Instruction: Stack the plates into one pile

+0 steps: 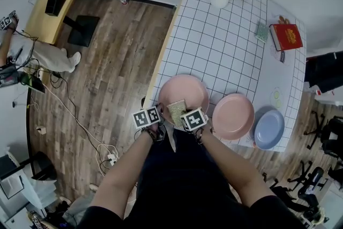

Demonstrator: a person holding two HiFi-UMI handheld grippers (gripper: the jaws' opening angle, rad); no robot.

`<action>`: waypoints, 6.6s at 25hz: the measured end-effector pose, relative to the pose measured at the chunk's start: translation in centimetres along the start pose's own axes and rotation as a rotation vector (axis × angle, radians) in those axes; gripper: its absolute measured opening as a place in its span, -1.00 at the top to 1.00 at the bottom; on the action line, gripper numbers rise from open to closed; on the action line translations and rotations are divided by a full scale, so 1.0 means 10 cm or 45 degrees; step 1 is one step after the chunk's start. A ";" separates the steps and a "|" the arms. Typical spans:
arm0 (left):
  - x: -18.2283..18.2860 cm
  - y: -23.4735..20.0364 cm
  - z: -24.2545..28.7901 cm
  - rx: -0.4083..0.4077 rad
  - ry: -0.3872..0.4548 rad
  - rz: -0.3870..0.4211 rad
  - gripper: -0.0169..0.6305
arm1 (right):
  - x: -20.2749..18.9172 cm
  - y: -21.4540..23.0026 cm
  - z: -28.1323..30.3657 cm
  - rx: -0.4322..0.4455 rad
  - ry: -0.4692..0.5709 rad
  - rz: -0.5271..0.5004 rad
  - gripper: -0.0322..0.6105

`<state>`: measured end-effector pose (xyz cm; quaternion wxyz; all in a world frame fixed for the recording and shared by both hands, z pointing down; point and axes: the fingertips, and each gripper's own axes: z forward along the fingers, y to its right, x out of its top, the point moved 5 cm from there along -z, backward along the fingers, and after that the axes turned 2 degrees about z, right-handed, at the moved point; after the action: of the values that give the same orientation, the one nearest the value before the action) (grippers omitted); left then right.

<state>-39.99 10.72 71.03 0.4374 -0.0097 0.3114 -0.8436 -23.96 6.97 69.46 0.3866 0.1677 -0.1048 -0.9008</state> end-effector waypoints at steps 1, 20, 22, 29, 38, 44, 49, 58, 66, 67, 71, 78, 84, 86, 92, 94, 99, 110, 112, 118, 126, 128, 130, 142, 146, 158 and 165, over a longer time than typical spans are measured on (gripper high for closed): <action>0.00 0.00 0.00 0.002 -0.001 -0.001 0.91 | 0.01 -0.04 0.02 0.006 0.000 -0.011 0.72; 0.01 0.00 -0.01 0.006 0.008 0.012 0.91 | 0.10 -0.24 0.16 0.049 -0.022 -0.104 0.72; 0.00 -0.01 0.00 0.003 0.005 0.011 0.91 | 0.08 -0.24 0.16 0.052 -0.042 -0.120 0.72; 0.00 0.00 0.00 -0.001 0.000 0.013 0.91 | -0.04 -0.12 0.03 0.056 -0.125 -0.169 0.72; -0.01 0.00 -0.01 -0.003 0.002 0.008 0.91 | -0.07 0.17 -0.16 -0.074 -0.090 -0.160 0.72; -0.01 0.00 0.00 -0.004 0.006 0.005 0.91 | -0.05 0.46 -0.26 -0.128 -0.045 -0.027 0.73; -0.01 0.00 -0.01 -0.002 0.005 -0.002 0.91 | -0.08 0.55 -0.29 -0.146 -0.061 0.058 0.73; -0.02 0.00 0.01 -0.002 0.015 -0.006 0.91 | -0.13 0.53 -0.26 -0.130 -0.080 0.138 0.73; -0.01 0.00 0.00 0.005 0.022 -0.003 0.91 | -0.15 0.20 -0.15 -0.080 -0.103 0.096 0.73; -0.01 0.00 0.00 0.005 0.023 -0.001 0.91 | -0.13 0.13 -0.12 -0.052 -0.089 0.099 0.73; -0.01 0.00 0.00 0.002 0.028 0.004 0.91 | -0.15 0.02 -0.05 -0.036 -0.107 0.149 0.73; -0.02 0.00 -0.01 -0.004 0.031 -0.001 0.91 | -0.11 -0.09 0.03 0.031 -0.069 0.343 0.73; -0.01 -0.01 0.00 -0.010 0.038 -0.004 0.91 | -0.02 -0.19 0.10 0.061 -0.030 0.381 0.73; -0.01 -0.01 0.00 -0.013 0.040 -0.002 0.91 | 0.01 -0.21 0.12 0.060 -0.025 0.384 0.73; -0.01 -0.01 0.00 -0.014 0.044 -0.003 0.91 | 0.02 -0.21 0.12 0.064 -0.015 0.388 0.73; -0.02 -0.01 0.00 -0.012 0.043 -0.002 0.91 | 0.01 -0.21 0.12 0.064 -0.018 0.383 0.73; -0.01 -0.01 0.00 -0.013 0.040 0.007 0.91 | 0.02 -0.21 0.12 0.064 -0.027 0.352 0.73; -0.01 -0.01 0.00 -0.012 0.043 0.008 0.91 | -0.09 -0.06 0.00 0.005 -0.107 0.176 0.73; -0.02 -0.01 0.01 -0.013 0.043 0.007 0.91 | -0.12 -0.01 -0.02 -0.013 -0.114 0.147 0.72; -0.02 -0.01 0.01 -0.012 0.046 0.002 0.91 | -0.16 0.13 -0.10 -0.046 -0.120 0.107 0.72; -0.01 -0.01 0.00 -0.010 0.045 0.002 0.91 | -0.14 0.38 -0.22 -0.110 -0.114 0.084 0.72; -0.01 -0.01 0.00 -0.011 0.046 0.001 0.91 | -0.12 0.46 -0.25 -0.127 -0.110 0.086 0.72; -0.02 -0.01 0.01 -0.012 0.046 0.000 0.91 | -0.12 0.51 -0.27 -0.138 -0.104 0.092 0.72; -0.02 -0.02 0.00 -0.018 0.047 0.000 0.91 | -0.12 0.54 -0.27 -0.145 -0.093 0.109 0.72; -0.02 -0.01 0.00 -0.020 0.048 -0.001 0.91 | -0.13 0.51 -0.29 -0.151 -0.106 0.107 0.72; -0.01 0.01 0.00 -0.013 0.058 0.011 0.91 | -0.19 0.31 -0.18 -0.110 -0.111 0.074 0.72; -0.02 0.01 -0.01 -0.013 0.059 0.012 0.91 | -0.18 0.02 -0.04 -0.040 -0.106 0.084 0.72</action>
<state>-39.80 10.90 71.01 0.4340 0.0090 0.3259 -0.8399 -22.53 8.15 69.53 0.4140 0.1204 -0.1123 -0.8953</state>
